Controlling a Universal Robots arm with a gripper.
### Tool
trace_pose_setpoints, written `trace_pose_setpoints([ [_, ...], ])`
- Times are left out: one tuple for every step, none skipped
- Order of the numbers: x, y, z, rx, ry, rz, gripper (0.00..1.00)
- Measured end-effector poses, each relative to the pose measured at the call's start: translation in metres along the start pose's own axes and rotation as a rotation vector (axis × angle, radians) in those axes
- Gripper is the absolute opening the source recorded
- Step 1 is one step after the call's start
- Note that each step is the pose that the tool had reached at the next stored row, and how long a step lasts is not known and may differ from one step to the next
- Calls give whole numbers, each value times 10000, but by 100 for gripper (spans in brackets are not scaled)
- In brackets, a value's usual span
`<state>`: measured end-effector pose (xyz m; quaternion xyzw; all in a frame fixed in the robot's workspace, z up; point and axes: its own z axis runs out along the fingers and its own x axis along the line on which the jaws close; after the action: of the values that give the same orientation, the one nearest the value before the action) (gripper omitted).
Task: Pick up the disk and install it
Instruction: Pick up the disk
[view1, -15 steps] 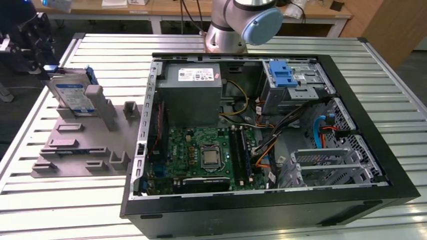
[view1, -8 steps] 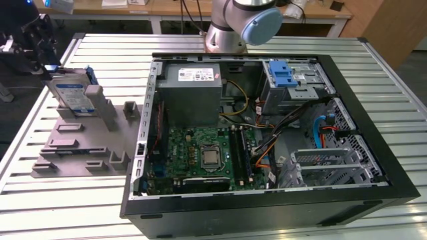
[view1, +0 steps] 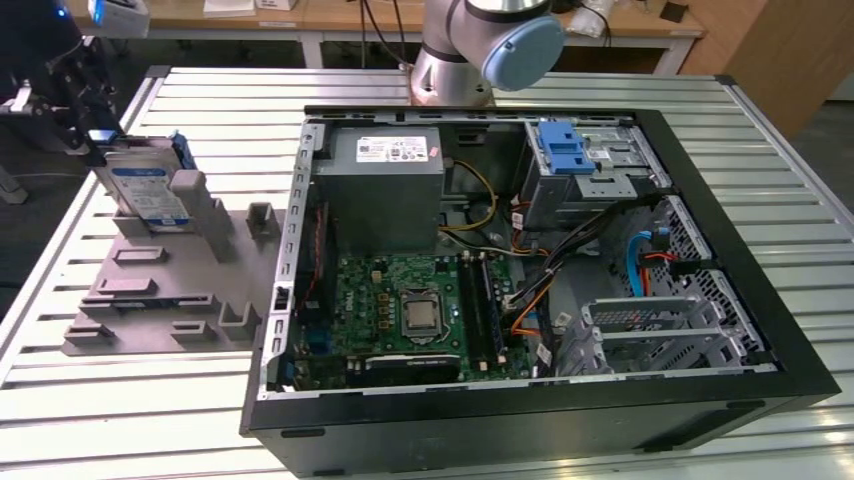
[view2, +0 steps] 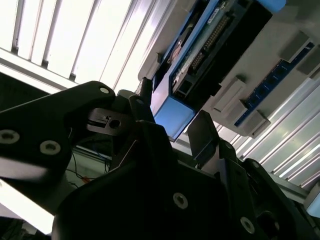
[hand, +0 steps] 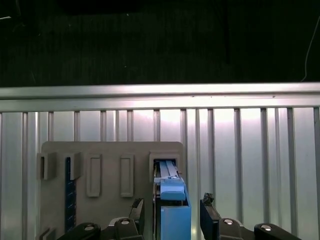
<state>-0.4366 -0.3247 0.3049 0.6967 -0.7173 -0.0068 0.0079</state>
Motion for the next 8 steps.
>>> trace_pose_setpoints([
  [0, 0, 12, 0, 0, 0, 56],
  [-1, 1, 23, 0, 0, 1, 56],
  [-1, 1, 33, 0, 0, 1, 56],
  [-1, 0, 42, 1, 0, 1, 56],
  [-1, 0, 49, 0, 0, 1, 56],
  [-1, 0, 56, 0, 0, 1, 56],
  [-1, 0, 58, -2, 0, 1, 56],
  [-1, 0, 58, -3, 1, 1, 55],
])
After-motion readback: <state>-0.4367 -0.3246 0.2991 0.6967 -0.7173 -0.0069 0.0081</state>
